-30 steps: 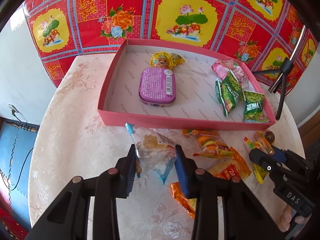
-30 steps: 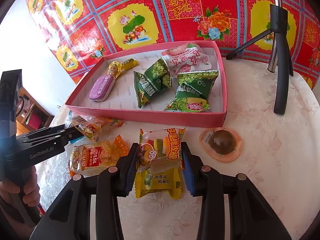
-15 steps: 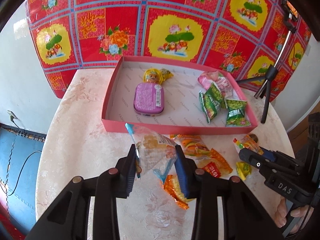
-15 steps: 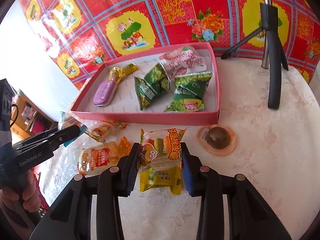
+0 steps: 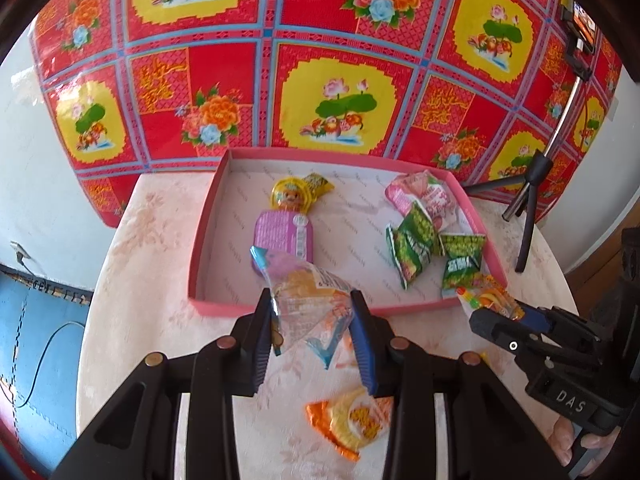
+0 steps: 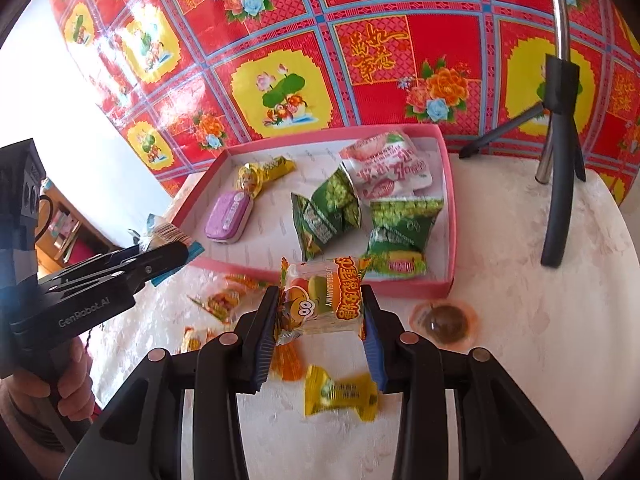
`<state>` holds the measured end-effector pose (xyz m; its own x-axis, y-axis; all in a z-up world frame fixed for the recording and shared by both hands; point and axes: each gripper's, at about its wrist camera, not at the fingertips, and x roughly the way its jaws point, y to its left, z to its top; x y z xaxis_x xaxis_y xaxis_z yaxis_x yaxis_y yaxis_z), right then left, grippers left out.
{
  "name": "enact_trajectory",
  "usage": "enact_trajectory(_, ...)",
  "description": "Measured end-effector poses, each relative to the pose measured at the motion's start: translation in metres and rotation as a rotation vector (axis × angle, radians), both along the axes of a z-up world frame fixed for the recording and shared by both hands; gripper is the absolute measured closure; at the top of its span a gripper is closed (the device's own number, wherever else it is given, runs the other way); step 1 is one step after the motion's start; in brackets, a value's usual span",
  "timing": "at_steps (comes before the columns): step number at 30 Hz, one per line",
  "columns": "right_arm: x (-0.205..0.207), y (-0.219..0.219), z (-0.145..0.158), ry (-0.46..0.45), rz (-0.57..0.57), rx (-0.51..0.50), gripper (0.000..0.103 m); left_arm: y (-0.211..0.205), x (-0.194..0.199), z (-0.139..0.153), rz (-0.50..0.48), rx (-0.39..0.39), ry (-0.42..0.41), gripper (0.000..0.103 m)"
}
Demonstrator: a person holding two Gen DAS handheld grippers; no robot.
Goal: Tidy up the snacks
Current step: 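Carry both held snacks over the pink box and open the right gripper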
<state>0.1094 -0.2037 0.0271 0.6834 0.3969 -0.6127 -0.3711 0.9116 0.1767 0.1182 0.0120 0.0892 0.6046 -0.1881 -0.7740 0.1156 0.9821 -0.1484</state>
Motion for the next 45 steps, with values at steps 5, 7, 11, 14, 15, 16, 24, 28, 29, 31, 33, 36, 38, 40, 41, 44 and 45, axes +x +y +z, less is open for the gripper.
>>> enact_trajectory(5,0.013,0.005,0.007,-0.009,0.003,-0.002,0.064,-0.005,0.015,-0.001,-0.011,0.003,-0.004,0.066)
enact_trajectory(7,0.018,0.008,0.01,-0.012,0.007,-0.005,0.064,-0.007,0.02,-0.001,-0.012,0.006,-0.006,0.066)
enact_trajectory(11,0.028,0.013,0.014,-0.017,0.015,-0.005,0.064,-0.008,0.032,-0.003,-0.008,0.01,-0.009,0.066)
enact_trajectory(14,0.036,0.018,0.017,-0.024,0.017,-0.001,0.064,-0.009,0.042,-0.006,-0.003,0.02,-0.01,0.066)
enact_trajectory(15,0.039,0.02,0.018,-0.028,0.017,0.003,0.064,-0.009,0.044,-0.007,-0.002,0.02,-0.008,0.066)
enact_trajectory(16,0.041,0.021,0.019,-0.029,0.017,0.005,0.064,-0.009,0.047,-0.008,-0.001,0.018,-0.008,0.066)
enact_trajectory(24,0.067,0.035,0.02,-0.04,0.025,-0.008,0.064,-0.012,0.069,-0.014,0.003,0.039,-0.018,0.066)
enact_trajectory(28,0.079,0.041,0.018,-0.037,0.027,-0.012,0.064,-0.013,0.079,-0.019,0.007,0.048,-0.015,0.066)
enact_trajectory(29,0.081,0.042,0.017,-0.035,0.026,-0.011,0.064,-0.013,0.081,-0.021,0.008,0.05,-0.014,0.066)
enact_trajectory(31,0.087,0.043,0.014,-0.029,0.024,-0.011,0.064,-0.013,0.086,-0.024,0.009,0.054,-0.009,0.066)
enact_trajectory(33,0.092,0.044,0.011,-0.02,0.024,-0.009,0.064,-0.012,0.09,-0.027,0.011,0.053,-0.002,0.066)
enact_trajectory(36,0.096,0.044,0.01,-0.025,0.024,-0.003,0.064,-0.011,0.097,-0.033,0.018,0.055,0.006,0.065)
enact_trajectory(38,0.099,0.044,0.009,-0.027,0.024,-0.002,0.064,-0.011,0.1,-0.035,0.024,0.056,0.006,0.065)
enact_trajectory(40,0.102,0.045,0.007,-0.026,0.018,-0.003,0.064,-0.011,0.103,-0.037,0.028,0.06,0.004,0.065)
enact_trajectory(41,0.103,0.044,0.007,-0.025,0.015,0.001,0.064,-0.011,0.104,-0.037,0.029,0.06,0.004,0.065)
enact_trajectory(44,0.108,0.043,0.006,-0.014,0.007,0.023,0.064,-0.01,0.107,-0.04,0.035,0.058,0.011,0.065)
enact_trajectory(45,0.109,0.043,0.006,-0.013,0.006,0.025,0.064,-0.011,0.108,-0.041,0.036,0.056,0.015,0.065)
